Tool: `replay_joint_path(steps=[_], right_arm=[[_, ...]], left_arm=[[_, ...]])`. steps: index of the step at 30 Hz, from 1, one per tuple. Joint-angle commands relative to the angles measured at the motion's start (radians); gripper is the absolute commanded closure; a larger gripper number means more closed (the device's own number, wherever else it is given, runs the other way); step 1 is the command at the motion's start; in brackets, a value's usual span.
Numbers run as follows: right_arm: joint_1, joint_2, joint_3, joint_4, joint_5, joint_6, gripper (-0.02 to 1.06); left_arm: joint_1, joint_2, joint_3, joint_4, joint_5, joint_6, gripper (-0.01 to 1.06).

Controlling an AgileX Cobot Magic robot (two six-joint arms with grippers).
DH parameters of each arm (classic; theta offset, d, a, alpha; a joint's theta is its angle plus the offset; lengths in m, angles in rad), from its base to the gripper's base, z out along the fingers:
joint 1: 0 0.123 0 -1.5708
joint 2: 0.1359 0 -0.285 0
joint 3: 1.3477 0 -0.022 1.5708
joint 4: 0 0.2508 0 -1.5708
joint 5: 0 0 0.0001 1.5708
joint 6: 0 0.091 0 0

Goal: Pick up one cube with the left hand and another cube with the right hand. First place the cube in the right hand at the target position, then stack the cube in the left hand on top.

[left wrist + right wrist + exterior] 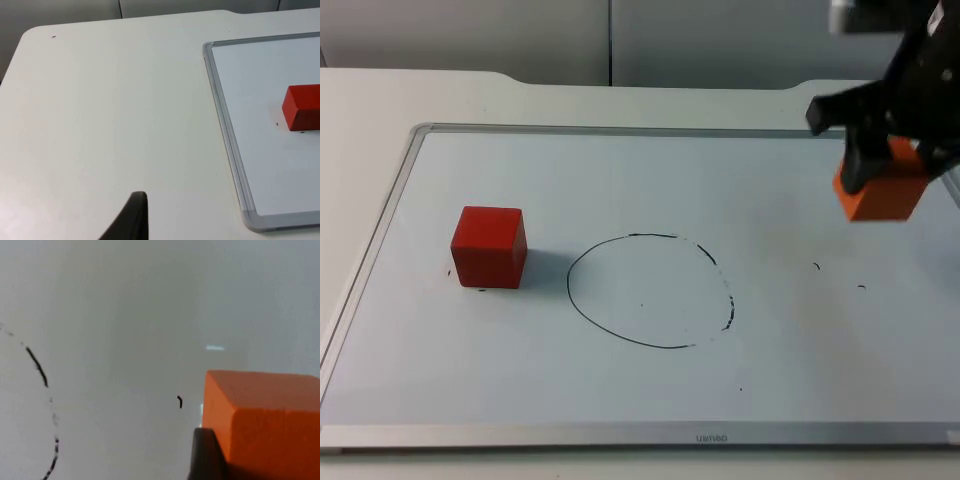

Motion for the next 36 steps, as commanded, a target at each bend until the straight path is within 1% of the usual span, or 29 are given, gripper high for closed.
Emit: replay_joint_path(steps=[1,2,4,6,7,11,12,14,15,17,18,21,22,24,26,27,28,29,31,32,34,36], right_arm=[[0.004,-0.124,-0.005,-0.016,0.028,-0.039,1.05],[0.004,-0.124,-0.005,-0.016,0.028,-0.039,1.05],[0.004,-0.265,-0.005,-0.025,0.028,-0.055,1.05],[0.004,-0.365,-0.005,-0.051,0.03,-0.055,1.05],[0.004,-0.365,-0.005,-0.051,0.03,-0.055,1.05],[0.004,-0.54,-0.005,-0.116,0.109,-0.05,1.05],[0.004,-0.54,-0.005,-0.116,0.109,-0.05,1.05],[0.004,-0.614,-0.005,-0.156,0.165,-0.05,1.05],[0.004,-0.638,-0.005,-0.162,0.18,-0.05,1.05],[0.004,-0.659,-0.005,-0.162,0.185,-0.055,1.05],[0.004,-0.678,-0.005,-0.162,0.185,-0.055,1.05],[0.004,-0.709,-0.005,-0.158,0.179,-0.055,1.05],[0.004,-0.709,-0.005,-0.158,0.179,-0.055,1.05],[0.004,-0.719,-0.005,-0.158,0.177,-0.059,1.05],[0.004,-0.721,-0.005,-0.156,0.173,-0.066,1.05],[0.004,-0.721,-0.005,-0.156,0.173,-0.066,1.05],[0.004,-0.721,-0.005,-0.156,0.173,-0.071,1.05],[0.004,-0.721,-0.005,-0.154,0.16,-0.076,1.05],[0.004,-0.721,-0.005,-0.146,0.142,-0.076,1.05],[0.004,-0.721,-0.005,-0.146,0.142,-0.076,1.05],[0.004,-0.721,-0.005,-0.147,0.128,-0.076,1.05],[0.004,-0.721,-0.005,-0.135,0.108,-0.076,1.05]], left_arm=[[0.002,-0.005,0.002,-0.012,-0.011,0.0,0.0],[0.002,-0.005,0.002,-0.012,-0.011,0.0,0.0],[0.002,-0.005,0.002,-0.012,-0.011,0.0,0.0],[0.002,-0.005,0.002,-0.012,-0.011,0.0,0.0],[0.002,-0.005,0.002,-0.012,-0.011,0.0,0.0],[0.002,-0.005,0.002,-0.058,-0.011,-0.007,0.0],[0.002,-0.005,0.002,-0.058,-0.011,-0.007,0.0],[0.002,0.008,-0.002,-0.138,-0.011,-0.011,0.0],[0.002,0.039,-0.007,-0.162,-0.011,-0.011,0.01],[0.002,0.076,-0.018,-0.184,-0.02,0.0,0.02],[0.002,0.117,-0.03,-0.205,-0.04,0.008,0.02],[0.002,0.249,-0.079,-0.289,-0.123,0.107,0.02],[0.002,0.249,-0.079,-0.289,-0.123,0.107,0.02],[0.002,0.352,-0.125,-0.365,-0.159,0.187,0.02],[0.002,0.475,-0.187,-0.465,-0.17,0.302,0.02],[0.002,0.475,-0.187,-0.465,-0.17,0.302,0.02],[0.002,0.528,-0.221,-0.515,-0.17,0.361,0.02],[0.002,0.624,-0.268,-0.562,-0.17,0.419,0.02],[0.002,0.741,-0.342,-0.582,-0.172,0.451,0.02],[0.002,0.741,-0.342,-0.582,-0.172,0.451,0.02],[0.002,0.865,-0.403,-0.584,-0.17,0.465,0.02],[-0.016,0.977,-0.454,-0.588,-0.165,0.496,0.02]])
